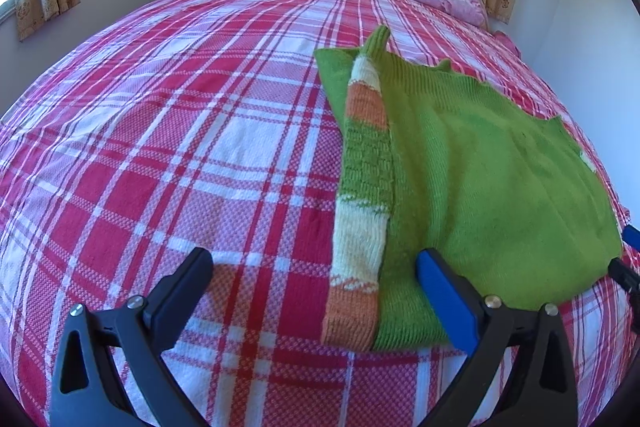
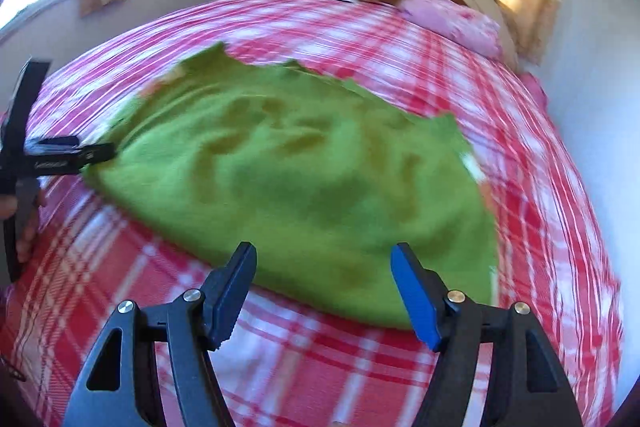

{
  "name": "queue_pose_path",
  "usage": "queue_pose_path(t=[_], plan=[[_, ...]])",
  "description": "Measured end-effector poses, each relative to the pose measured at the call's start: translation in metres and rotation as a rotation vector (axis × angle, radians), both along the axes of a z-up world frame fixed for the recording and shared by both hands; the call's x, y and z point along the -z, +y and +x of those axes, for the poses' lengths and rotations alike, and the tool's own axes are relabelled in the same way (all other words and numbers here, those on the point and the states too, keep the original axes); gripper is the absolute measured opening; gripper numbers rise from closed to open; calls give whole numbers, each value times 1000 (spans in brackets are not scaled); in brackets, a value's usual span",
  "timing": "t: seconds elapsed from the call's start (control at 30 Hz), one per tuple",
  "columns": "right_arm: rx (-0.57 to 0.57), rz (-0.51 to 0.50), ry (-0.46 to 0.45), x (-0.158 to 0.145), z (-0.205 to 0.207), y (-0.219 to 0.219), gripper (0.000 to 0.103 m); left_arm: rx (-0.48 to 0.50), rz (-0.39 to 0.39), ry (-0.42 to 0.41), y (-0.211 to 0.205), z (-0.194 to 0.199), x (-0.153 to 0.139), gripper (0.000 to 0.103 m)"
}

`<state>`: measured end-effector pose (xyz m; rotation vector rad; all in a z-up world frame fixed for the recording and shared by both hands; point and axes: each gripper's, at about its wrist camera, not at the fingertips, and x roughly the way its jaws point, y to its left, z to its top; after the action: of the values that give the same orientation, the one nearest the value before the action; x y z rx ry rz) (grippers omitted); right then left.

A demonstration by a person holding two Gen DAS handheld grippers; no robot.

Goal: Fold small clothes

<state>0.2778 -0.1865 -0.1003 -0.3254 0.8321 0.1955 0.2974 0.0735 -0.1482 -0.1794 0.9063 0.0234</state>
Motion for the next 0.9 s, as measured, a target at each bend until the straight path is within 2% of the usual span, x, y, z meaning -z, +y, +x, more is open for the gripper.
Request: queue_pose_path(t=[0.17, 0.27, 0.43, 0.57, 0.7, 0.9], plan=[[-101, 10, 7, 2, -1, 46, 70, -5, -27, 12, 9, -4, -6, 103], [-169, -8, -2, 7, -4, 76, 70, 8, -9, 27, 14, -1, -11, 103], [-267, -49, 2, 19, -8, 123, 70, 5, 49, 2, 28, 9, -21, 103], [-317, -63, 1, 26, -12, 147, 70, -7, 62, -23, 42, 23, -25, 103], [-344, -83, -15, 31, -17, 160, 70, 2, 22, -40, 51, 36, -25, 103], [-365, -143, -60, 41, -19, 184, 70, 70, -96, -85, 48, 64, -26, 103]])
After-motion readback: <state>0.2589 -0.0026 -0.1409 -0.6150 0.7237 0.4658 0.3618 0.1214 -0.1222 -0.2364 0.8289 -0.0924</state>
